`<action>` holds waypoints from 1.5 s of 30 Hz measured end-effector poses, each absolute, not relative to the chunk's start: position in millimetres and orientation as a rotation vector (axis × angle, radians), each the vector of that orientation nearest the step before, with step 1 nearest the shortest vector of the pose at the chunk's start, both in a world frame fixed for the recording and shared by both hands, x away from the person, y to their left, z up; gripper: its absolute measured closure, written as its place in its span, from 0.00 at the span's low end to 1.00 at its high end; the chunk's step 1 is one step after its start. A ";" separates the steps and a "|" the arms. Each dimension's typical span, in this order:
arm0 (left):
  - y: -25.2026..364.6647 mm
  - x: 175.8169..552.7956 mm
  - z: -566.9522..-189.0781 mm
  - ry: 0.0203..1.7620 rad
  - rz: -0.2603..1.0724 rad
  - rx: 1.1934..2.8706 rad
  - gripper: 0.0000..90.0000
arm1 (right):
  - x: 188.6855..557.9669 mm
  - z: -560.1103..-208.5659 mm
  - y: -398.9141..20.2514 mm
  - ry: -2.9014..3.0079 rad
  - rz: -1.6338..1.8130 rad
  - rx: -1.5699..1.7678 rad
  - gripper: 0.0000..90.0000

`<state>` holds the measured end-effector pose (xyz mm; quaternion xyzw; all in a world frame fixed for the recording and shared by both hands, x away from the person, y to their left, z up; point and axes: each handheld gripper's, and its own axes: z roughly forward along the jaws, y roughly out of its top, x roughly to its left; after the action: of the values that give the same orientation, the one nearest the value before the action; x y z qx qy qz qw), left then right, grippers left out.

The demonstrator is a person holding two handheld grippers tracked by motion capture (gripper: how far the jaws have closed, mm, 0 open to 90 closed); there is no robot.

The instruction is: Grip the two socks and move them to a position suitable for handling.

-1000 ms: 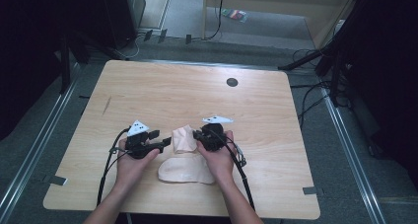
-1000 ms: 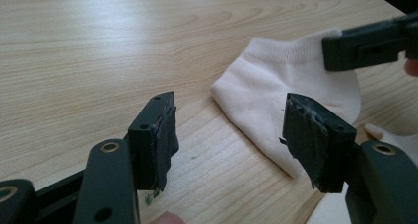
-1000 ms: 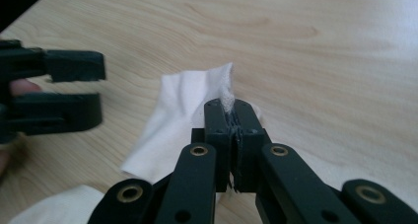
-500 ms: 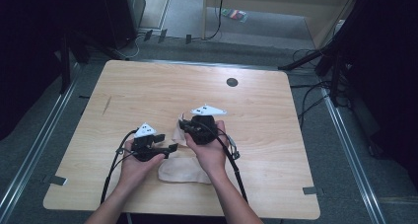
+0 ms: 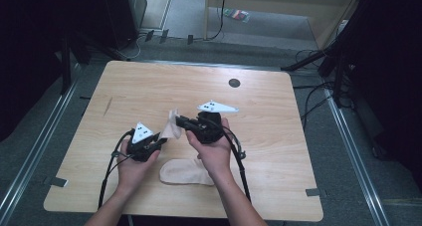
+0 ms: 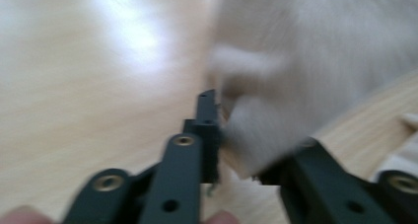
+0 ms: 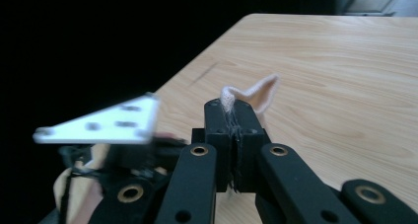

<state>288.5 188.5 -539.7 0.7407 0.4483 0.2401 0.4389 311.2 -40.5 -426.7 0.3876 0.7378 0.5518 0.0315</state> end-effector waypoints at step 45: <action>206.6 323.0 -537.1 1.309 0.446 1.743 0.65 | 348.3 -518.4 -148.9 2.043 1.214 1.485 0.63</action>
<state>323.0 206.6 -537.1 0.7024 0.5278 0.1799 0.4423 348.3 -148.9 -518.4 0.5224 0.7185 0.4269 0.1689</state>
